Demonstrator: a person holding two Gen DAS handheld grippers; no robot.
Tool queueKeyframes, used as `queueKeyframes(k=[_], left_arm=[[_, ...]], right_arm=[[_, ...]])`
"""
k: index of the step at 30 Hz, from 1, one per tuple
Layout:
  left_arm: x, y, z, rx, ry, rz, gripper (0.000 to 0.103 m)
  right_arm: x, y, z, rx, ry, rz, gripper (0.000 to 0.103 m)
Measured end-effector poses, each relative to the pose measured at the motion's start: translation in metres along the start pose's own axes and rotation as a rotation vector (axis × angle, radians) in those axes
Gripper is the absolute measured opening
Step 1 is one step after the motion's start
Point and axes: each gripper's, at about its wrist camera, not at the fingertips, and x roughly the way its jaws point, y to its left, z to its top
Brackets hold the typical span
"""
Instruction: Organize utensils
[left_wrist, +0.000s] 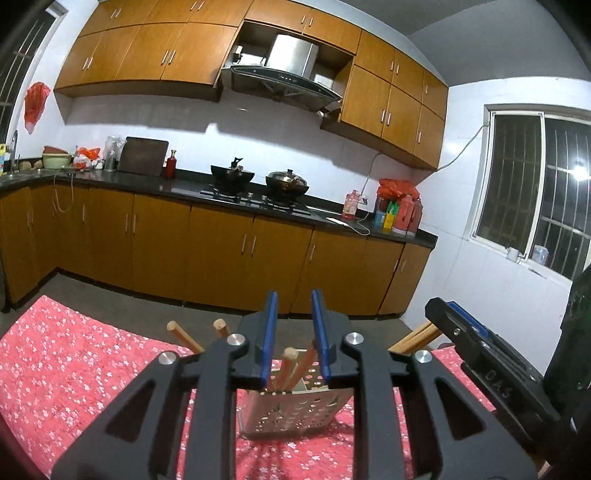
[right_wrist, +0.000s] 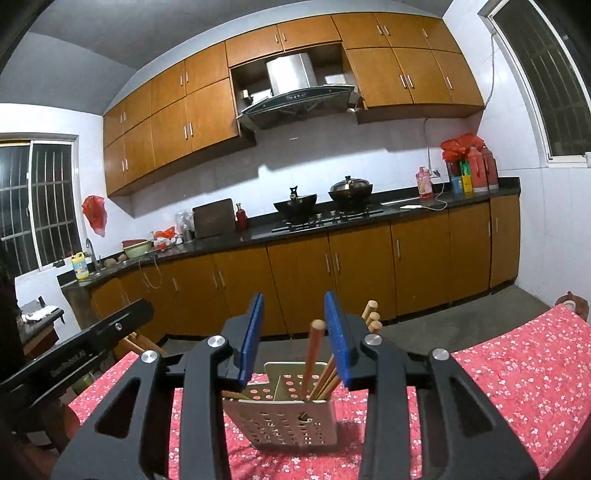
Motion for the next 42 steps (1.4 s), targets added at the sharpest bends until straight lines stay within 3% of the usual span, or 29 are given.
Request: queueKeyframes(k=[4,10,13,15,17,19,25,33,42], left_arm=[[-0.018,0.01,0.001,-0.025,-0.02,-0.005,0.023],[-0.053,0.032,-0.024,-0.024,0.017,0.052,0.04],[-0.068,0.042,-0.045,0.01,0.059,0.103,0.053],[-0.081,0.047,-0.062,0.037,0.076,0.14,0.067],[-0.094,0.051,-0.076,0.056,0.081,0.179,0.078],[-0.106,0.055,-0.09,0.069,0.084,0.207,0.086],[-0.141,0.057,-0.126,0.095,0.09,0.251,0.098],[-0.178,0.036,-0.149,0.172,0.042,0.263,0.099],[-0.18,0.036,-0.168,0.164,0.099,0.293,0.099]], right_arm=[[-0.02,0.0,-0.004,-0.013,-0.032,-0.017,0.049],[-0.045,-0.007,-0.031,-0.023,0.01,-0.075,0.065],[-0.056,-0.007,-0.05,-0.028,0.06,-0.1,0.074],[-0.063,-0.006,-0.061,-0.036,0.081,-0.113,0.083],[-0.073,0.0,-0.075,-0.058,0.096,-0.133,0.096],[-0.082,0.006,-0.087,-0.09,0.109,-0.151,0.101],[-0.109,0.02,-0.116,-0.166,0.151,-0.168,0.101],[-0.134,0.02,-0.141,-0.102,0.18,-0.175,0.101],[-0.147,0.02,-0.159,-0.114,0.179,-0.233,0.101]])
